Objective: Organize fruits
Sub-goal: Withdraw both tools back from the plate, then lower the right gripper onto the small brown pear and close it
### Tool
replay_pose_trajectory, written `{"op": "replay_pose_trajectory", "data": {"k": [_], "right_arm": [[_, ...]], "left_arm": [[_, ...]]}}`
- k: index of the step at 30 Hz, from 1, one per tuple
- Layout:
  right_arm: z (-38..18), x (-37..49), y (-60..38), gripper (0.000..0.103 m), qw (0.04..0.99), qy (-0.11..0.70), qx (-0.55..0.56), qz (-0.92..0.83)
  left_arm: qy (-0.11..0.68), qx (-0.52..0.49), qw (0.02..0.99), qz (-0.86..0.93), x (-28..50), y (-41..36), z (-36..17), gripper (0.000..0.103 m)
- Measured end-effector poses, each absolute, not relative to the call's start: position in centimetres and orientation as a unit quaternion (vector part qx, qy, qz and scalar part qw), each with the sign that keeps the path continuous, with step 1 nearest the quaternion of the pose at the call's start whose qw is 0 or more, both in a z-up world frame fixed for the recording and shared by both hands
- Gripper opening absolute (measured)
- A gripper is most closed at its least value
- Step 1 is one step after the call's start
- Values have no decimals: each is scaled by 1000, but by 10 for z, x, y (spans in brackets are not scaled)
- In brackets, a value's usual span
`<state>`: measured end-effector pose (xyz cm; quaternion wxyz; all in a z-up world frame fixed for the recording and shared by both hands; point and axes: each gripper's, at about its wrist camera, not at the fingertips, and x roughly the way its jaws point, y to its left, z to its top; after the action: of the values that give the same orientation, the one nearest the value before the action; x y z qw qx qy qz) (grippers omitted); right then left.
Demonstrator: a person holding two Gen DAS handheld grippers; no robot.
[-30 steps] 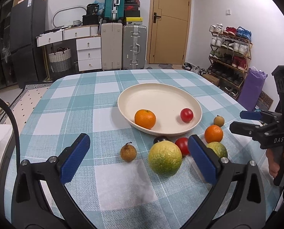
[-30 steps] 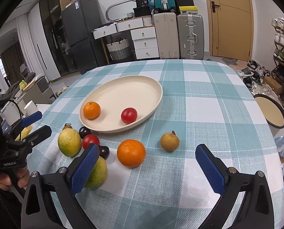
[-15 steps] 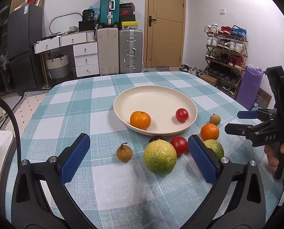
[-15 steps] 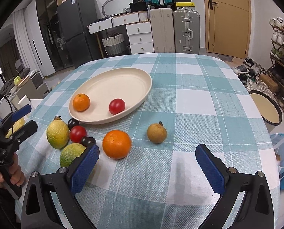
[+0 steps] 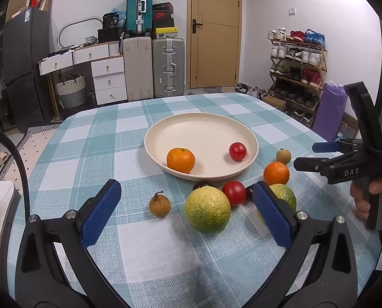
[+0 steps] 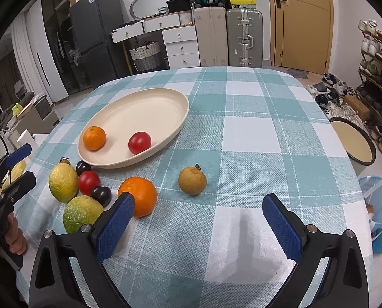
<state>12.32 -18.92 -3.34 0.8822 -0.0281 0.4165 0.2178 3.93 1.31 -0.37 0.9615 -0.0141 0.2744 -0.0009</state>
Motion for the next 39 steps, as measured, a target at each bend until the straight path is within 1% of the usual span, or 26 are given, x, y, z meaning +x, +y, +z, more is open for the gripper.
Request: {"op": "replay_pose_trajectory", "data": {"k": [2, 6, 8, 13, 15, 17, 19, 24, 26, 34, 35, 39], "right_arm": [[-34, 126, -189, 92, 881, 418, -29, 220], [-38, 132, -188, 80, 877, 426, -29, 218], [-39, 135, -188, 72, 876, 428, -28, 221], [-41, 139, -181, 63, 872, 431, -34, 229], [-41, 141, -179, 62, 871, 431, -36, 232], [-42, 142, -177, 55, 869, 434, -36, 236], [-44, 144, -175, 51, 868, 437, -38, 234], [-48, 148, -172, 44, 864, 442, -36, 237], [-49, 149, -171, 39, 863, 445, -35, 237], [-50, 150, -171, 33, 861, 447, -25, 242], [-50, 149, -170, 29, 861, 447, -25, 242], [-51, 148, -170, 28, 862, 445, -26, 240]], "left_arm": [[277, -15, 961, -4, 40, 14, -4, 102], [280, -12, 960, 0, 41, 13, -5, 102], [283, -11, 959, 2, 43, 14, -6, 102], [287, -13, 958, 1, 45, 15, -8, 102], [288, -13, 957, 2, 45, 15, -8, 102], [291, -13, 957, 2, 46, 16, -9, 102], [294, -15, 956, 1, 47, 16, -11, 102], [301, -19, 953, 2, 50, 18, -13, 102], [306, -21, 952, 2, 52, 19, -14, 102], [314, -25, 949, 4, 56, 21, -16, 102], [315, -26, 949, 4, 57, 21, -17, 102], [320, -29, 947, 9, 59, 23, -18, 102]]}}
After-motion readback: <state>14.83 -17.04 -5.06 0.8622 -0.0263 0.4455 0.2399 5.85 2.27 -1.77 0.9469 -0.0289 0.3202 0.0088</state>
